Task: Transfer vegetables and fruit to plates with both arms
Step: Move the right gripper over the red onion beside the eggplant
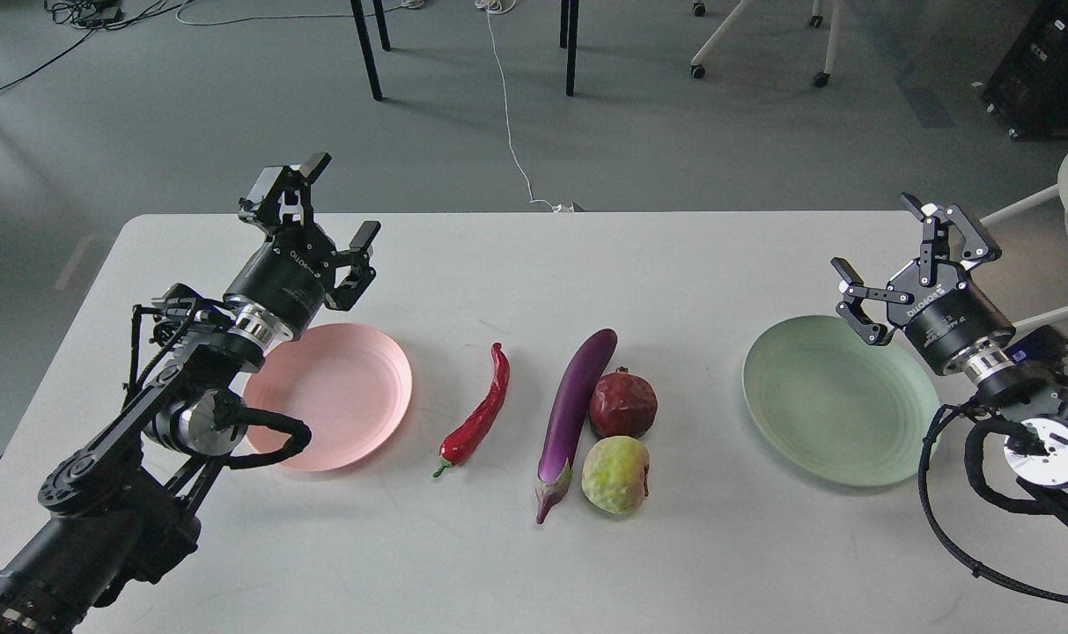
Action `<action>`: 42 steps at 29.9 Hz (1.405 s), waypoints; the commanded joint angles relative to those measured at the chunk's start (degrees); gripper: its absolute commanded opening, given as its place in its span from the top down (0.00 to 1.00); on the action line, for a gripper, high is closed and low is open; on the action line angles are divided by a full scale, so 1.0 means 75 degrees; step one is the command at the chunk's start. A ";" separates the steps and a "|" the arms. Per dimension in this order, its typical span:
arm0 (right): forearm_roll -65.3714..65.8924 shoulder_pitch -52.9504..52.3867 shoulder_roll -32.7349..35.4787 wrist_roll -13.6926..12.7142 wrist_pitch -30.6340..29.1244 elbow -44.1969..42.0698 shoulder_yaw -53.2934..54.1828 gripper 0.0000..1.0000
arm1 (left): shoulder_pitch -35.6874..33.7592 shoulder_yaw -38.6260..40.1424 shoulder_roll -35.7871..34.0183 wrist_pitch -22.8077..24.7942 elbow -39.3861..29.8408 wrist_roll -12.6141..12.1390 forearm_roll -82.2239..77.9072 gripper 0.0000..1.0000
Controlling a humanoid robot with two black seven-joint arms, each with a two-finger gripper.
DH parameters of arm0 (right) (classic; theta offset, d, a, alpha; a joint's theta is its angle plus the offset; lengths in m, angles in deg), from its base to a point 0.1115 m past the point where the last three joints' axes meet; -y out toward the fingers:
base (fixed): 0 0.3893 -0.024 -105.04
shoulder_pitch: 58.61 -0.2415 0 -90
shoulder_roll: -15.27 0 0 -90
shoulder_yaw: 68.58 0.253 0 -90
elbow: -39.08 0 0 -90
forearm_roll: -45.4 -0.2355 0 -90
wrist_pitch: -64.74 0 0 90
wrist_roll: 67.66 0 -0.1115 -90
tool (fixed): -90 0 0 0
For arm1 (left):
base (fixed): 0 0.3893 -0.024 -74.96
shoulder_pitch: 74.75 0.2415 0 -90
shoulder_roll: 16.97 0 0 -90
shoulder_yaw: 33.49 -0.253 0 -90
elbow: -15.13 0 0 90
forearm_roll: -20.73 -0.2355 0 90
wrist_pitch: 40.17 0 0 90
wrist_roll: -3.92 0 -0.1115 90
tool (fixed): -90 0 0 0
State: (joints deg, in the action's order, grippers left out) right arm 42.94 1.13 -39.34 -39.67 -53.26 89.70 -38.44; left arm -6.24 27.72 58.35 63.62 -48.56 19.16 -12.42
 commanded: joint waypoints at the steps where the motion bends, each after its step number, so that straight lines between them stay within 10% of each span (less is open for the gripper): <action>1: 0.0047 0.0038 -0.0007 0.0000 0.0000 0.0001 0.0001 0.01 | 0.0088 -0.0016 -0.0081 -0.0011 -0.0097 0.0111 -0.0010 0.01; 8: 0.0455 -0.0300 0.0203 0.0000 0.0000 0.0048 0.0001 0.01 | 0.0135 -0.0016 -0.0116 0.0083 -0.0121 0.0112 0.0037 0.01; 20: 0.6850 -0.4949 0.1505 0.0000 0.0000 0.1804 -0.2911 0.01 | 0.0264 0.0136 -0.0116 0.0094 -0.0460 0.0123 0.0061 0.01; 27: 0.9665 -0.7367 0.0288 0.0000 0.0000 0.2192 -0.6114 0.01 | 0.0404 0.0148 0.0001 0.0001 -0.0695 0.0123 0.0049 0.01; 42: 1.0570 -0.7380 -0.1975 0.0000 0.0000 0.1256 -0.8002 0.01 | 0.0815 0.0476 0.0001 0.0001 -0.0918 0.0123 0.0049 0.01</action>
State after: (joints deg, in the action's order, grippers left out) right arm 122.29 -54.81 -51.72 -39.66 -53.25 101.61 -95.92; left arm -0.14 30.56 58.44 63.68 -55.45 20.11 -12.06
